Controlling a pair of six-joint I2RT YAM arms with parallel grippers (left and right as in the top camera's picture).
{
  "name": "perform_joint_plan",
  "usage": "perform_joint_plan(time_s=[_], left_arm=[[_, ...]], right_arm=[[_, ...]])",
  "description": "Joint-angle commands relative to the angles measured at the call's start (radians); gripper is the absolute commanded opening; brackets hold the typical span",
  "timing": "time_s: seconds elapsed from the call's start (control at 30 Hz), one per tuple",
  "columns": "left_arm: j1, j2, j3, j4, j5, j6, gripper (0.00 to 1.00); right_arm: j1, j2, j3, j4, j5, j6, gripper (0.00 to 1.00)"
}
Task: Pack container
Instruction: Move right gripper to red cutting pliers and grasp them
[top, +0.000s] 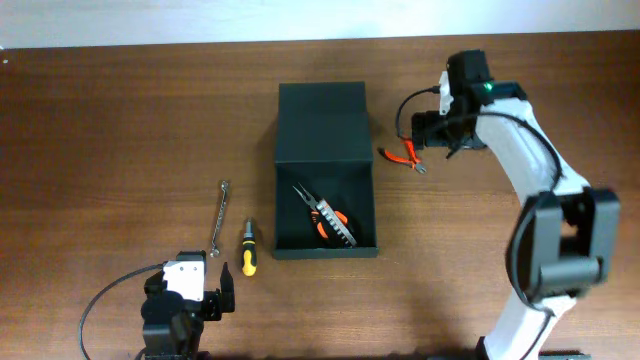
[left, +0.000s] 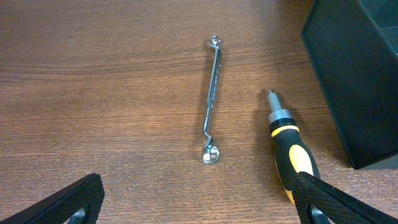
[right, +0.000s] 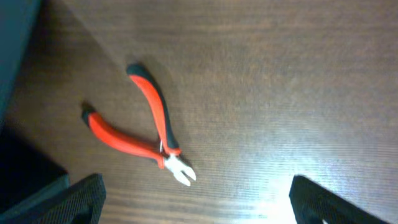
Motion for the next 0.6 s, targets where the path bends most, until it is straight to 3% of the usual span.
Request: perform_joint_plan(time_s=[0.0,0.13,0.57], left_arm=[[0.006,-0.007,-0.005,0.003,0.001,-0.009,0.99],[0.006,-0.006,-0.005,0.003,0.001,-0.009,0.99],[0.006,-0.007,-0.005,0.003,0.001,-0.009,0.99]], right_arm=[[0.004,0.097,0.164,-0.080,-0.012,0.000,0.95],[0.004,0.196,0.283,-0.174,-0.012,0.000,0.95],[0.063,0.303,0.288,-0.192,0.061,-0.019,0.88]])
